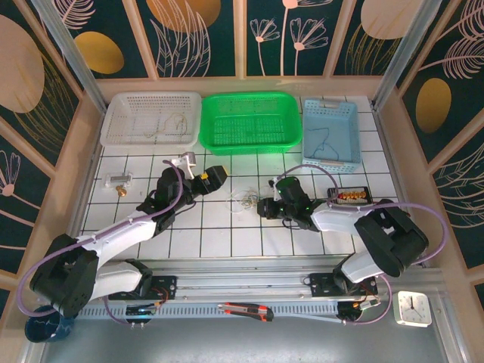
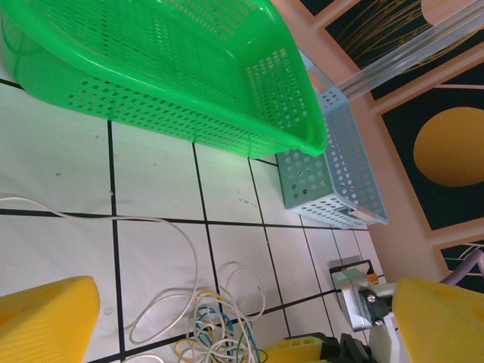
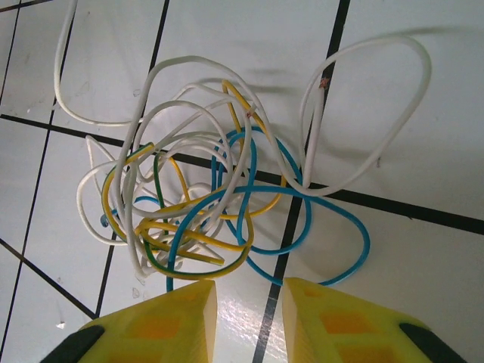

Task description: Untangle the cables

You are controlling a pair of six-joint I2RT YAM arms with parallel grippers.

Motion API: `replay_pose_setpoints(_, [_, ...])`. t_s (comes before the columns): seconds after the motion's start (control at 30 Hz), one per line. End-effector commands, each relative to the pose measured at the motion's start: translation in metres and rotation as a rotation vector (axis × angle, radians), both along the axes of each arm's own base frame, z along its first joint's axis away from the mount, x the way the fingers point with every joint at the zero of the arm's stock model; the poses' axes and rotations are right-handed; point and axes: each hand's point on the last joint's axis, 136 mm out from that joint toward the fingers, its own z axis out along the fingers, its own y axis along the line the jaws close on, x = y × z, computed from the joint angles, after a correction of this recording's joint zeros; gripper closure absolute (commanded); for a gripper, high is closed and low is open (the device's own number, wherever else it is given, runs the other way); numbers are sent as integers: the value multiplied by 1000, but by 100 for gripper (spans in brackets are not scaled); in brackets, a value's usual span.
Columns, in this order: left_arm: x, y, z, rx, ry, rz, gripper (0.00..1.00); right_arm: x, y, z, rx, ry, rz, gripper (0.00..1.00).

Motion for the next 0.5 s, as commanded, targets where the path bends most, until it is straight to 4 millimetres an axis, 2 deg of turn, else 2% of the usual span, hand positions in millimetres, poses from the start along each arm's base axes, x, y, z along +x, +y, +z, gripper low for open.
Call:
replay_pose_setpoints(0.0, [0, -4, 12, -37, -30, -11, 1, 8, 13, 12, 38, -29, 18, 72])
replay_pose_setpoints(0.37, [-2, -6, 13, -45, -32, -25, 1, -2, 7, 33, 79, -56, -1, 70])
replay_pose_setpoints(0.47, [-2, -6, 13, -44, -33, -26, 1, -5, 8, 34, 83, -53, 3, 69])
